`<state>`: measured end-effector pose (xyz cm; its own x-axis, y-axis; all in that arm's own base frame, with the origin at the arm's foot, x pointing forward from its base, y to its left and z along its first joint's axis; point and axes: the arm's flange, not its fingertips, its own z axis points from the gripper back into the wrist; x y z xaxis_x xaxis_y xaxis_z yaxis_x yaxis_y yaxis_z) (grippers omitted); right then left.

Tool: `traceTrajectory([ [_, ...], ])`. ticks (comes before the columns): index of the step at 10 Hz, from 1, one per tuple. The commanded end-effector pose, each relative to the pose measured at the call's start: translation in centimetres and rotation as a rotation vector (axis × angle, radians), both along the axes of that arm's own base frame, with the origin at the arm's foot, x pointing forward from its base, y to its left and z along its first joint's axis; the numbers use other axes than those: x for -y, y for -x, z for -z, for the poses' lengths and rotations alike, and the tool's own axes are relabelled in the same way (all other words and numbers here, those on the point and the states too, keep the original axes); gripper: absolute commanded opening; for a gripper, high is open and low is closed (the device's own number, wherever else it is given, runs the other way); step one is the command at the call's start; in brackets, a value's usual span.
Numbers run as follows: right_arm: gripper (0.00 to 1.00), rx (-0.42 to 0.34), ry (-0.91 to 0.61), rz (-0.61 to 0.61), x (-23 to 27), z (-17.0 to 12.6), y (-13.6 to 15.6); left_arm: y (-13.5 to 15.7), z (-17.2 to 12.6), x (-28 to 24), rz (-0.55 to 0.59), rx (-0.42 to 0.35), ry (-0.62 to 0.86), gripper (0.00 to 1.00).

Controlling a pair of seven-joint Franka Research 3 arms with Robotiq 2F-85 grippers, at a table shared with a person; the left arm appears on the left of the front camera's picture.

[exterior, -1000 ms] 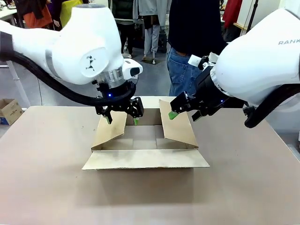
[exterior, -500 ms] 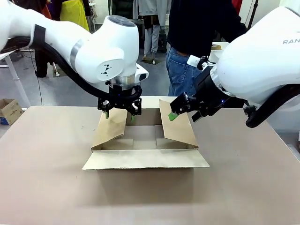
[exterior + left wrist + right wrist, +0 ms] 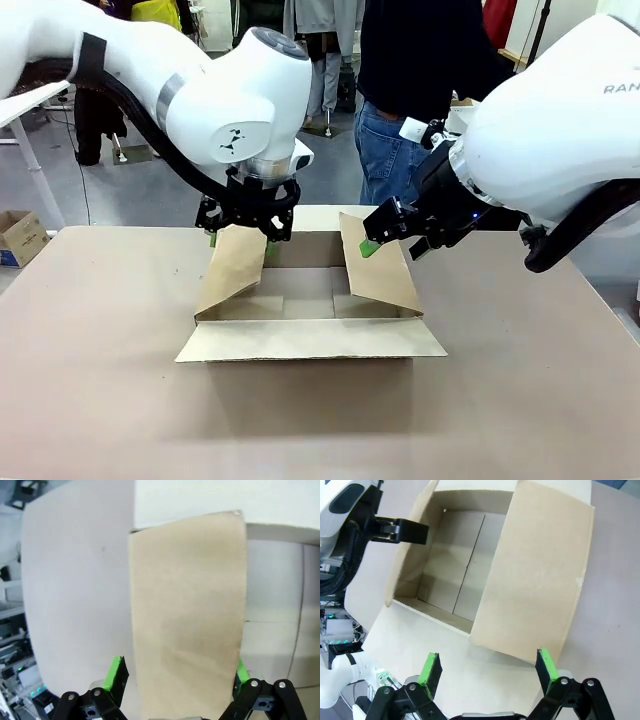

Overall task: Pack the gift set into the box.
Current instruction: Place both hands on the side flaps of the Package Box and spread them outward.

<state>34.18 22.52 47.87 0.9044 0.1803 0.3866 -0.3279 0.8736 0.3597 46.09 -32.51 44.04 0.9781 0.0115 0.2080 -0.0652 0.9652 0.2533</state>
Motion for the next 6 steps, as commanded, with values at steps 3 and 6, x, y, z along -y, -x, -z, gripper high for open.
traceTrajectory([
  [3,1.0,0.007,0.005,-0.026,0.4,0.0,0.0,1.1,-3.8,-3.8,-0.089,0.099,0.004,1.0],
  [6,1.0,0.007,0.005,-0.026,0.4,0.0,0.0,0.9,-5.5,-9.3,-0.147,0.093,0.108,1.0],
])
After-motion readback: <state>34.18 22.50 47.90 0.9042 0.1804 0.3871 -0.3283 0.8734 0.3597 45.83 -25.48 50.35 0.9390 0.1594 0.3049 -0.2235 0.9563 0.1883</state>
